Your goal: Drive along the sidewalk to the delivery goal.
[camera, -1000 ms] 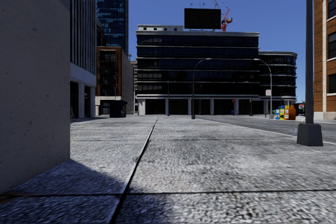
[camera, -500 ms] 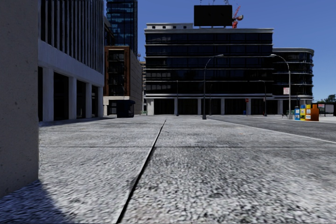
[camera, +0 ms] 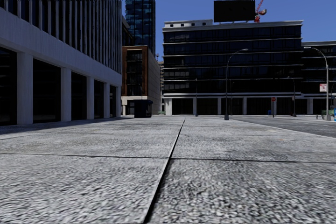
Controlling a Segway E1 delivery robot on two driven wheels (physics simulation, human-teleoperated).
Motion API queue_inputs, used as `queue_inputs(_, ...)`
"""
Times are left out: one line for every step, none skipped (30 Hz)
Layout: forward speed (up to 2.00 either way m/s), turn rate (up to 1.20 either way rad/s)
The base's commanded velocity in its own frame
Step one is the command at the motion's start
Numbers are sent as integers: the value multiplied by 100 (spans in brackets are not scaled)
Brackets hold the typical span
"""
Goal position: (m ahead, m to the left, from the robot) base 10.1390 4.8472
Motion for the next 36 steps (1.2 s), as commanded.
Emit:
queue_inputs(200, 41)
queue_inputs(200, 41)
queue_inputs(200, 41)
queue_inputs(200, 41)
queue_inputs(200, 41)
queue_inputs(200, 41)
queue_inputs(200, 41)
queue_inputs(200, 41)
queue_inputs(200, 41)
queue_inputs(200, 41)
queue_inputs(200, 41)
queue_inputs(200, 41)
queue_inputs(200, 41)
queue_inputs(200, 41)
queue_inputs(200, 41)
queue_inputs(200, 41)
queue_inputs(200, 41)
queue_inputs(200, 41)
queue_inputs(200, 41)
queue_inputs(200, 41)
queue_inputs(200, 41)
queue_inputs(200, 41)
queue_inputs(200, 41)
queue_inputs(200, 41)
queue_inputs(200, 41)
queue_inputs(200, 41)
queue_inputs(200, 41)
queue_inputs(200, 41)
queue_inputs(200, 41)
queue_inputs(200, 41)
queue_inputs(200, 41)
queue_inputs(200, 42)
queue_inputs(200, 43)
queue_inputs(200, 44)
queue_inputs(200, 44)
queue_inputs(200, 45)
